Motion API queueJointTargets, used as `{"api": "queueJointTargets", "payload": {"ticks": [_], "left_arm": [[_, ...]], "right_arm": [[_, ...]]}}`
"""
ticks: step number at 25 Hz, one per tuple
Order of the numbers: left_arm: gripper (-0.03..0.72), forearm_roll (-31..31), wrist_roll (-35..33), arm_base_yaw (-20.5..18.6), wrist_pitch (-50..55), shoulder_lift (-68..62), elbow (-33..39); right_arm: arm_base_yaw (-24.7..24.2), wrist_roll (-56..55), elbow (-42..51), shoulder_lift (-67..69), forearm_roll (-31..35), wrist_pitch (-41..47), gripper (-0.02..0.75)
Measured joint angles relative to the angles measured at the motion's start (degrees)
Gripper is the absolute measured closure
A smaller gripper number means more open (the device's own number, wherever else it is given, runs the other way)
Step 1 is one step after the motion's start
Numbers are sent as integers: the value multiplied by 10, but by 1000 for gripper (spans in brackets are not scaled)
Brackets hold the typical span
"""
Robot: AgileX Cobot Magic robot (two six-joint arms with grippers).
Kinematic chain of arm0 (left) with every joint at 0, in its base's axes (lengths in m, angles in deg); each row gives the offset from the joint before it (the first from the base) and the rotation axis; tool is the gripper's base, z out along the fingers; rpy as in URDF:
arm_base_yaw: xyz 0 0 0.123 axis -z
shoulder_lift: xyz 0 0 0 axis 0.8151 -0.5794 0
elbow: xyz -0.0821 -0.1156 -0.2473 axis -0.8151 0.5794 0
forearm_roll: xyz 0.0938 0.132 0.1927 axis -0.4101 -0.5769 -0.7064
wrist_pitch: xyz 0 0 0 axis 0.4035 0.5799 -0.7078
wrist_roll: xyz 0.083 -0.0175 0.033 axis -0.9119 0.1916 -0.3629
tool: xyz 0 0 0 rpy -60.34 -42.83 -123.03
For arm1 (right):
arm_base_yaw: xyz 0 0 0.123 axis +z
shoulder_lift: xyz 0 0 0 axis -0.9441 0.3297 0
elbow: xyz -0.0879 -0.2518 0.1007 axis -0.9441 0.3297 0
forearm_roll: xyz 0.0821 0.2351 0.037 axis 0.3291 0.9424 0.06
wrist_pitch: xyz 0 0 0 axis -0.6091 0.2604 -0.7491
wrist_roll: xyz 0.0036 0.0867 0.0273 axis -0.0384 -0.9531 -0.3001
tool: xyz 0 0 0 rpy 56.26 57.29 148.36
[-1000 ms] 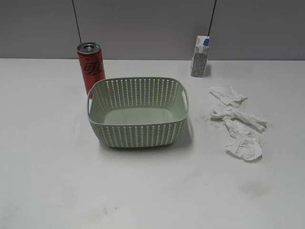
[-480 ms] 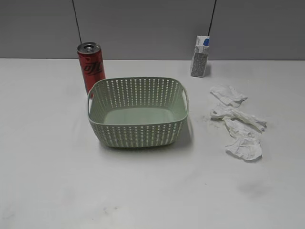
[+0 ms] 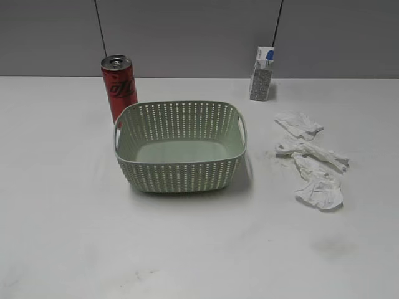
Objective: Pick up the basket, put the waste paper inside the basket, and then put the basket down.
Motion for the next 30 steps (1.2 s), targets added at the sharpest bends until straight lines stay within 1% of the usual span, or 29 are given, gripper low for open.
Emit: {"api": "queueJointTargets", "payload": {"ticks": [4, 6, 10, 12, 15, 19, 24, 26, 30], "left_arm": [[100, 40, 0, 0, -49, -45, -7], [100, 72, 0, 0, -84, -81, -7], [100, 129, -3, 0, -158, -177, -8], [103, 148, -14, 0, -185, -235, -15], [107, 165, -39, 0, -200, -326, -43], [108, 174, -60, 0, -199, -458, -105], [108, 186, -65, 4, -174, -612, -207], [108, 187, -65, 19, -168, -668, -246], [108, 187, -65, 83, -167, -758, -318]], "right_arm": [[0, 0, 0, 0, 0, 0, 187], [0, 0, 0, 0, 0, 0, 187], [0, 0, 0, 0, 0, 0, 187], [0, 0, 0, 0, 0, 0, 187], [0, 0, 0, 0, 0, 0, 187], [0, 0, 0, 0, -2, 0, 187], [0, 0, 0, 0, -3, 0, 187], [0, 0, 0, 0, -3, 0, 187], [0, 0, 0, 0, -3, 0, 187]]}}
